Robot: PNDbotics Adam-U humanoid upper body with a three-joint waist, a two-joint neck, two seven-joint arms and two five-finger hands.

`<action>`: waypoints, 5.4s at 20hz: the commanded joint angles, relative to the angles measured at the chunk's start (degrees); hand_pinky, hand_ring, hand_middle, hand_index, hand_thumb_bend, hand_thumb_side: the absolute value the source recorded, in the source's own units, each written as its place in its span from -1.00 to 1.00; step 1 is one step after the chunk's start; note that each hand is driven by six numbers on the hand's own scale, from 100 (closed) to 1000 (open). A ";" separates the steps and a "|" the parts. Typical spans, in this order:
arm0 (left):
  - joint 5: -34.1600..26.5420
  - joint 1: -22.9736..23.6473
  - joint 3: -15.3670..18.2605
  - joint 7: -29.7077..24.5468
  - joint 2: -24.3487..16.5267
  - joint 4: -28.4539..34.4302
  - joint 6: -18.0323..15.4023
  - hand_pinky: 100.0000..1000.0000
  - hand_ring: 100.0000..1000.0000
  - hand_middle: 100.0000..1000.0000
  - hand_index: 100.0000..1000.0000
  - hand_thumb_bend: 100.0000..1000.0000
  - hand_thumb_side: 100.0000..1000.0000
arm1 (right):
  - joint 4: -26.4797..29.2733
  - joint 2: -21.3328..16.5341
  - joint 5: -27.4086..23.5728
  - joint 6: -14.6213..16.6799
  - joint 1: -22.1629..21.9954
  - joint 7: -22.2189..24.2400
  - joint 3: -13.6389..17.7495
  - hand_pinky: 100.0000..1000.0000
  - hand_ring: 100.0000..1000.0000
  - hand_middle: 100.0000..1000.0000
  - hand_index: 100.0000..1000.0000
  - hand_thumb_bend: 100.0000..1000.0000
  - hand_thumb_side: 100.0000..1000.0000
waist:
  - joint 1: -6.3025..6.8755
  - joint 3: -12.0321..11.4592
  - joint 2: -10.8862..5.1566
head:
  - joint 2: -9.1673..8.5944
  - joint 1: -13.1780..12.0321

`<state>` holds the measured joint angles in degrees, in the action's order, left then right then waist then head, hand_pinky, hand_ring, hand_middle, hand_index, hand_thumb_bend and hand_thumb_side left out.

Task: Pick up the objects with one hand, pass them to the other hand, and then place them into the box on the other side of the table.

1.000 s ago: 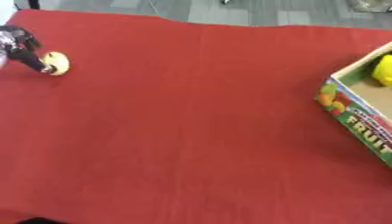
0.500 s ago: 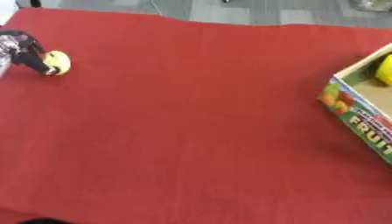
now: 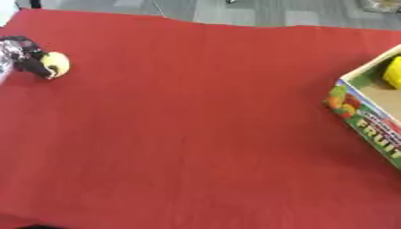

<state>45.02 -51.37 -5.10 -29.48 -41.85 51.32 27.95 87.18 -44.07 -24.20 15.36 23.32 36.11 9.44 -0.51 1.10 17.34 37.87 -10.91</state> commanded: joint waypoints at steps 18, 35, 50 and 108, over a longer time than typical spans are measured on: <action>-11.20 4.14 -3.02 8.84 -4.83 21.59 -3.85 0.29 0.13 -0.03 -0.15 -1.00 -0.86 | 5.59 -1.96 -4.27 -1.64 2.96 1.06 -1.19 1.00 1.00 1.00 1.00 -1.00 -0.27 | 0.45 -0.82 -3.39 | 0.40 3.11; -19.80 10.76 -8.33 17.59 0.51 46.43 -8.12 0.30 0.09 -0.08 -0.14 -1.00 -0.75 | 9.95 2.14 -2.74 -2.43 11.80 4.23 -8.50 0.98 1.00 1.00 1.00 -1.00 -0.30 | 0.24 -1.31 -4.33 | 0.99 5.21; -20.97 15.58 -11.20 25.31 9.37 55.81 -8.18 0.30 0.04 -0.14 -0.13 -1.00 -0.37 | 9.43 4.49 3.91 1.14 14.68 8.40 -13.88 1.00 1.00 1.00 1.00 -1.00 -0.56 | 0.04 -1.39 -4.36 | 1.33 7.55; -8.55 13.73 -22.10 35.89 23.54 57.78 -29.12 0.30 0.03 -0.14 -0.14 -1.00 -0.51 | -0.23 10.14 19.10 5.74 23.46 15.62 -25.41 0.98 1.00 1.00 1.00 -1.00 -0.78 | -0.49 -4.31 -4.03 | 1.61 13.32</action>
<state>35.98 -36.51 -27.26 6.33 -18.48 107.77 -0.83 86.73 -33.27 -5.32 18.56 45.58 49.08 -16.31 -1.06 -3.23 14.55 39.25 2.14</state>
